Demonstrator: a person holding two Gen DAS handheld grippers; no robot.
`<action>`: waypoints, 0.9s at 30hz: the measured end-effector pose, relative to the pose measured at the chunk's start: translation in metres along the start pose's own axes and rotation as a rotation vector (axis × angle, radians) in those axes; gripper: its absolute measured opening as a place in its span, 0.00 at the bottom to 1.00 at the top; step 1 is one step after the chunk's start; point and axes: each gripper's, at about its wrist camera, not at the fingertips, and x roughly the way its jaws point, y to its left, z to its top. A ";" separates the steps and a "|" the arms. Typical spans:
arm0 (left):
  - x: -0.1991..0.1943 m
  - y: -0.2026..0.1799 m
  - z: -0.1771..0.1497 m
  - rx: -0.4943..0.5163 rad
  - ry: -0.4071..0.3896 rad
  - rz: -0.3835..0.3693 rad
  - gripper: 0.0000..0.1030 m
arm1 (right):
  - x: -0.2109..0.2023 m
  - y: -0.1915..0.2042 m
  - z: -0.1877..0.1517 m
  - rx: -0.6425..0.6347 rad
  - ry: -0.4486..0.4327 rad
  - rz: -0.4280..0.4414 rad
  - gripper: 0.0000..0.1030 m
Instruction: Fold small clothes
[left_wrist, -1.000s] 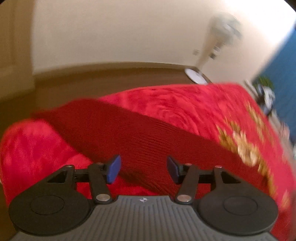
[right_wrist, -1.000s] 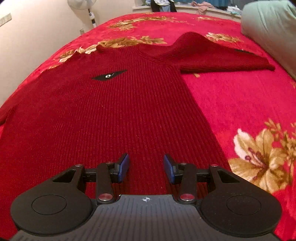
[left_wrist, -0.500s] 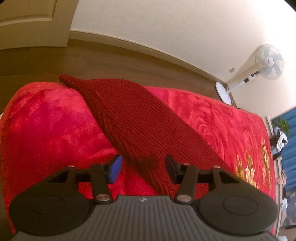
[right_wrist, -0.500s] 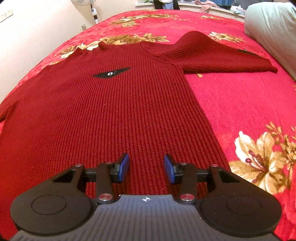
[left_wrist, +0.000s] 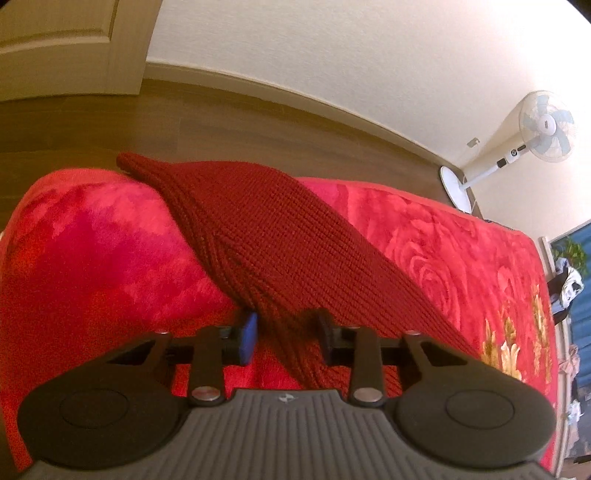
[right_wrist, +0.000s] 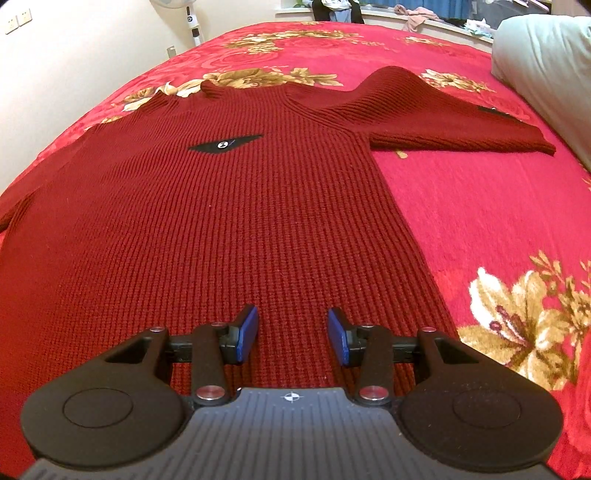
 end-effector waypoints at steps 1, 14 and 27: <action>-0.001 -0.002 -0.001 0.010 -0.011 0.004 0.21 | 0.000 0.000 0.000 0.000 0.000 0.000 0.43; -0.007 -0.012 -0.006 -0.003 -0.069 0.025 0.15 | 0.001 0.003 0.000 -0.012 0.000 -0.005 0.44; -0.109 -0.181 -0.160 0.807 -0.496 -0.330 0.10 | 0.000 0.019 -0.003 -0.116 -0.064 -0.032 0.19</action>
